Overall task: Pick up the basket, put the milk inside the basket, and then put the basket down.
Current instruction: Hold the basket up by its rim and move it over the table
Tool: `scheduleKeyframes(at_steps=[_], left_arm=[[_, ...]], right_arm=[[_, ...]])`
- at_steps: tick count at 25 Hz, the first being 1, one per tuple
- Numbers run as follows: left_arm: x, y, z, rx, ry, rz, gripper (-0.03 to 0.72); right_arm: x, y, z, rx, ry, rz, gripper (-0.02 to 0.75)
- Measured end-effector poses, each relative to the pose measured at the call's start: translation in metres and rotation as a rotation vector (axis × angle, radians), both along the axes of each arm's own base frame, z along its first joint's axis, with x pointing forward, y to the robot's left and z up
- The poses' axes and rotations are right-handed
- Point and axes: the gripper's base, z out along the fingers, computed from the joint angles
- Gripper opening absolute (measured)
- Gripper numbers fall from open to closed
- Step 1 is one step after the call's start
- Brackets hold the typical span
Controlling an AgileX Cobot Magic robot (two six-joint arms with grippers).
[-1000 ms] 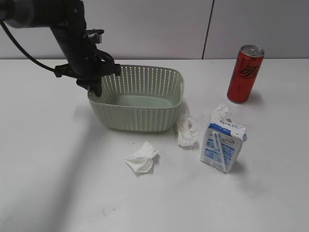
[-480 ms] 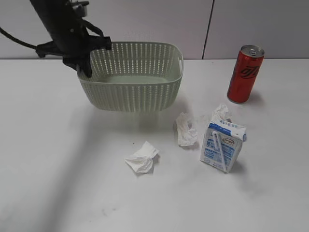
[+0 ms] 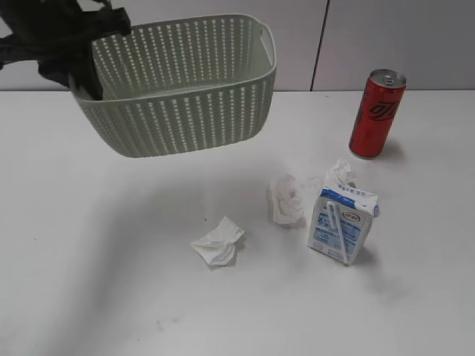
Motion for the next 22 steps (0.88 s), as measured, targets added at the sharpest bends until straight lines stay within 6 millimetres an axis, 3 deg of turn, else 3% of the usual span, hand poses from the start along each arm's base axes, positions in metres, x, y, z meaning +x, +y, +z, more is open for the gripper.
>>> scheduleKeyframes(at_steps=[4, 9, 15, 22], left_arm=[[-0.036, 0.01, 0.004, -0.045, 0.02, 0.009, -0.001], [-0.069, 0.021, -0.009, -0.056, 0.036, 0.021, -0.001], [-0.092, 0.025, -0.04, -0.037, 0.136, 0.016, -0.001], [-0.111, 0.007, -0.072, -0.108, 0.172, 0.01, -0.001]], right_arm=[[0.0, 0.0, 0.0, 0.001, 0.0, 0.0, 0.563], [0.0, 0.0, 0.0, 0.001, 0.0, 0.0, 0.563], [0.0, 0.0, 0.0, 0.001, 0.0, 0.0, 0.563], [0.0, 0.0, 0.0, -0.006, -0.001, 0.003, 0.563]])
